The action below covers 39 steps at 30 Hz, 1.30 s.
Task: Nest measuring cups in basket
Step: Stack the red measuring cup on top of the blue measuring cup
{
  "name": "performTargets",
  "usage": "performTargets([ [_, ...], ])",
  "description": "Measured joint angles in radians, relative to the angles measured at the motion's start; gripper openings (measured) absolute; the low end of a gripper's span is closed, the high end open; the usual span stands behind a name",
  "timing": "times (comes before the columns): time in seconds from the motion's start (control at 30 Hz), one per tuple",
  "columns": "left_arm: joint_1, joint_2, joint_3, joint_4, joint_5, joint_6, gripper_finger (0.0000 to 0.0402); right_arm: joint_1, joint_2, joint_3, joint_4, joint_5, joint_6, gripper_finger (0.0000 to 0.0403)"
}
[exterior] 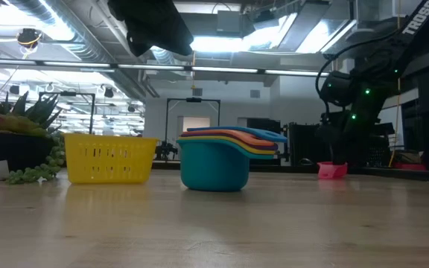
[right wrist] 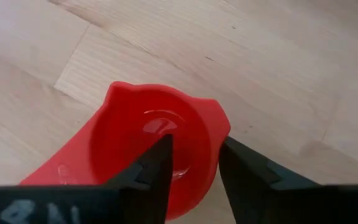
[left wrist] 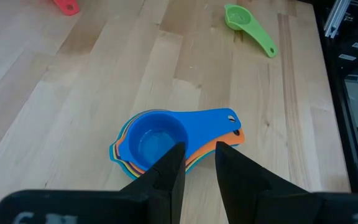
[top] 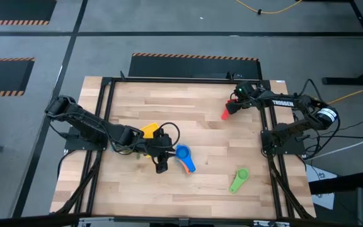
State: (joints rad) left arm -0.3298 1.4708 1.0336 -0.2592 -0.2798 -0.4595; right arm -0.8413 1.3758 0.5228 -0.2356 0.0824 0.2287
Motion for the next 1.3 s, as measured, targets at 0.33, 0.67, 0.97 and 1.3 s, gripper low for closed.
performTargets([
  [0.33,0.0,0.0,0.0,0.0,0.0,0.0,0.0081,0.0,0.0,0.0,0.0,0.0,0.026,0.0097],
  [0.67,-0.007,-0.014,0.0,0.019,-0.092,0.016,0.0081,0.0,0.0,0.001,-0.001,0.0,0.025,0.0082],
  [0.97,-0.045,-0.21,0.0,-0.024,-0.1,0.138,0.0081,0.001,0.0,0.001,-0.003,-0.006,0.004,0.0081],
  [1.3,-0.159,-0.356,-0.019,-0.197,-0.19,0.203,0.0082,0.003,-0.001,0.001,0.0,-0.084,-0.058,0.0013],
])
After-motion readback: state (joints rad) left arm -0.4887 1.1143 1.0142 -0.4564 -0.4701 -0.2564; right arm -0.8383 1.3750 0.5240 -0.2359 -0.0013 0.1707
